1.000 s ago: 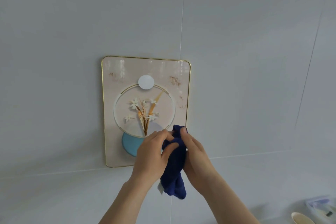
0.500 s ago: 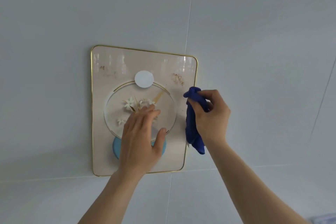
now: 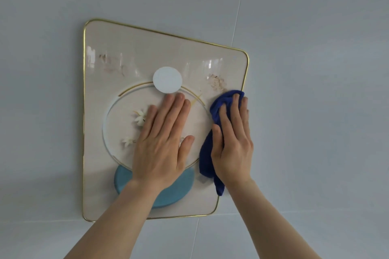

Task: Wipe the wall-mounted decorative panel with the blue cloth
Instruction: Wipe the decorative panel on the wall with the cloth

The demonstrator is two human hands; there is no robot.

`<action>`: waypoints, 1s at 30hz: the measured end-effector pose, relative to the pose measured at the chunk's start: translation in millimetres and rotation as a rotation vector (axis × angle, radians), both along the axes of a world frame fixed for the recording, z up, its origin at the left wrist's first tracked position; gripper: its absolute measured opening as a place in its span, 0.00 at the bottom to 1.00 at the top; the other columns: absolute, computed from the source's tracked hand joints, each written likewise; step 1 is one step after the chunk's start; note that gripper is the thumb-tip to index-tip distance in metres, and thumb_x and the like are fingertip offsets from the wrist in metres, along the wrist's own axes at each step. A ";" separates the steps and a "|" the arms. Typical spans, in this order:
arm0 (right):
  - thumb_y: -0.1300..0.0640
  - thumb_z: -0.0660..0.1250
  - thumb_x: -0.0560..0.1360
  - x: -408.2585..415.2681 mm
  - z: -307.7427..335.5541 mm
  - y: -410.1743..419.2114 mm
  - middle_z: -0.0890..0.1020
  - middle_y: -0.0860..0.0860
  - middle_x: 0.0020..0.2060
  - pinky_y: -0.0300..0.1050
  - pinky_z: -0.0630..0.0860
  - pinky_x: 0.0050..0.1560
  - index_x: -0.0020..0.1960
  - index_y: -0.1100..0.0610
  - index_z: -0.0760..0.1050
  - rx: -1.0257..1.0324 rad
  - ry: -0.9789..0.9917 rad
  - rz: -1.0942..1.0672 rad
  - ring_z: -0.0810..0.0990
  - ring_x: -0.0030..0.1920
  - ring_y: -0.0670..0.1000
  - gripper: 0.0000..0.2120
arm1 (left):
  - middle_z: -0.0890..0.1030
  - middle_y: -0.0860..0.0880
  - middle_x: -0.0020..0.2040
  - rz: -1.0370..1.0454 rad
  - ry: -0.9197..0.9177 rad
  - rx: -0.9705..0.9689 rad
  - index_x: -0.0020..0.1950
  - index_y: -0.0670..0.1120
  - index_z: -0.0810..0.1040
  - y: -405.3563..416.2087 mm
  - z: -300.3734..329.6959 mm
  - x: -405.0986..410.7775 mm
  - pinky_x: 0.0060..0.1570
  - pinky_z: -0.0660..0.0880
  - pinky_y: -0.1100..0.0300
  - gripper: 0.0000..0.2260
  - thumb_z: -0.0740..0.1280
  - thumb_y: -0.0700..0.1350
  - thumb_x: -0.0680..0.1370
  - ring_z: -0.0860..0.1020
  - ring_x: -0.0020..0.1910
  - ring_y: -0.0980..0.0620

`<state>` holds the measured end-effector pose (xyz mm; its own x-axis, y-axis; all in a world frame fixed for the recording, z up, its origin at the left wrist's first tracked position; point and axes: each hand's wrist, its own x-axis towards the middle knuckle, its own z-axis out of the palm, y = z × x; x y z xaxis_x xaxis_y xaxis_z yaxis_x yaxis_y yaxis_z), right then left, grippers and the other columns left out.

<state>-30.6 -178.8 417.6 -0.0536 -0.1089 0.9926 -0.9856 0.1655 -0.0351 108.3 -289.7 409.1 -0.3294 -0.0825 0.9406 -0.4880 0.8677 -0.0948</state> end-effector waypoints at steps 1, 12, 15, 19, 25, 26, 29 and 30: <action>0.59 0.60 0.86 -2.8 -2.9 -2.6 0.68 0.65 0.77 0.66 0.69 0.75 0.73 0.67 0.73 0.000 0.015 0.003 0.60 0.82 0.64 0.18 | 0.53 0.47 0.87 0.005 0.019 -0.008 0.85 0.45 0.52 -2.3 -1.6 -3.3 0.85 0.45 0.47 0.28 0.47 0.55 0.86 0.50 0.86 0.48; 0.71 0.64 0.80 -16.1 -84.3 29.7 0.76 0.57 0.73 0.52 0.73 0.74 0.64 0.63 0.82 0.200 0.151 -0.019 0.69 0.78 0.59 0.16 | 0.58 0.46 0.86 0.013 0.125 -0.091 0.85 0.44 0.54 -10.8 -5.8 -16.4 0.84 0.48 0.47 0.28 0.47 0.54 0.86 0.53 0.86 0.48; 0.68 0.59 0.83 -7.6 -87.3 39.6 0.79 0.56 0.70 0.49 0.78 0.69 0.60 0.62 0.85 0.239 0.158 -0.059 0.74 0.75 0.59 0.16 | 0.56 0.47 0.86 0.026 0.111 -0.086 0.85 0.45 0.53 -11.0 -5.6 -15.6 0.84 0.48 0.47 0.28 0.47 0.55 0.86 0.52 0.86 0.48; 0.72 0.61 0.77 8.1 -81.7 57.6 0.85 0.54 0.62 0.48 0.86 0.56 0.53 0.61 0.87 0.319 0.166 -0.074 0.80 0.68 0.58 0.18 | 0.54 0.47 0.87 0.046 0.067 -0.075 0.85 0.45 0.51 -9.3 -5.0 -12.7 0.85 0.46 0.46 0.29 0.47 0.55 0.86 0.50 0.86 0.48; 0.80 0.74 0.68 31.4 -38.5 62.4 0.85 0.50 0.60 0.30 0.73 0.67 0.52 0.59 0.89 0.071 -0.226 0.131 0.82 0.65 0.47 0.21 | 0.52 0.47 0.87 0.079 0.039 -0.060 0.85 0.44 0.50 -6.0 -4.4 -10.5 0.85 0.46 0.47 0.29 0.47 0.54 0.86 0.49 0.86 0.48; 0.78 0.74 0.71 34.7 -21.9 60.1 0.85 0.50 0.61 0.31 0.73 0.68 0.54 0.59 0.88 0.006 -0.265 0.158 0.82 0.65 0.47 0.19 | 0.53 0.47 0.87 0.074 0.041 -0.058 0.85 0.44 0.51 -5.6 -3.9 -10.3 0.85 0.46 0.47 0.29 0.47 0.54 0.86 0.50 0.86 0.48; 0.72 0.74 0.74 37.9 31.7 48.7 0.85 0.54 0.62 0.39 0.76 0.69 0.57 0.61 0.86 -0.110 -0.198 0.175 0.83 0.64 0.50 0.14 | 0.54 0.47 0.86 0.050 0.047 -0.048 0.85 0.44 0.52 -4.9 -3.0 -10.6 0.84 0.47 0.46 0.29 0.46 0.55 0.86 0.50 0.86 0.48; 0.71 0.73 0.75 36.2 48.6 43.5 0.85 0.55 0.62 0.41 0.76 0.69 0.58 0.62 0.86 -0.134 -0.159 0.173 0.83 0.65 0.52 0.13 | 0.54 0.47 0.86 0.046 0.047 -0.047 0.85 0.44 0.52 -5.1 -3.3 -10.5 0.84 0.47 0.46 0.29 0.46 0.55 0.86 0.51 0.86 0.48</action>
<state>5.5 -135.4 466.2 -0.2022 0.0020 0.9793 -0.9791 -0.0218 -0.2021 97.7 -294.8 405.9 -0.2815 -0.0523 0.9581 -0.5322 0.8394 -0.1106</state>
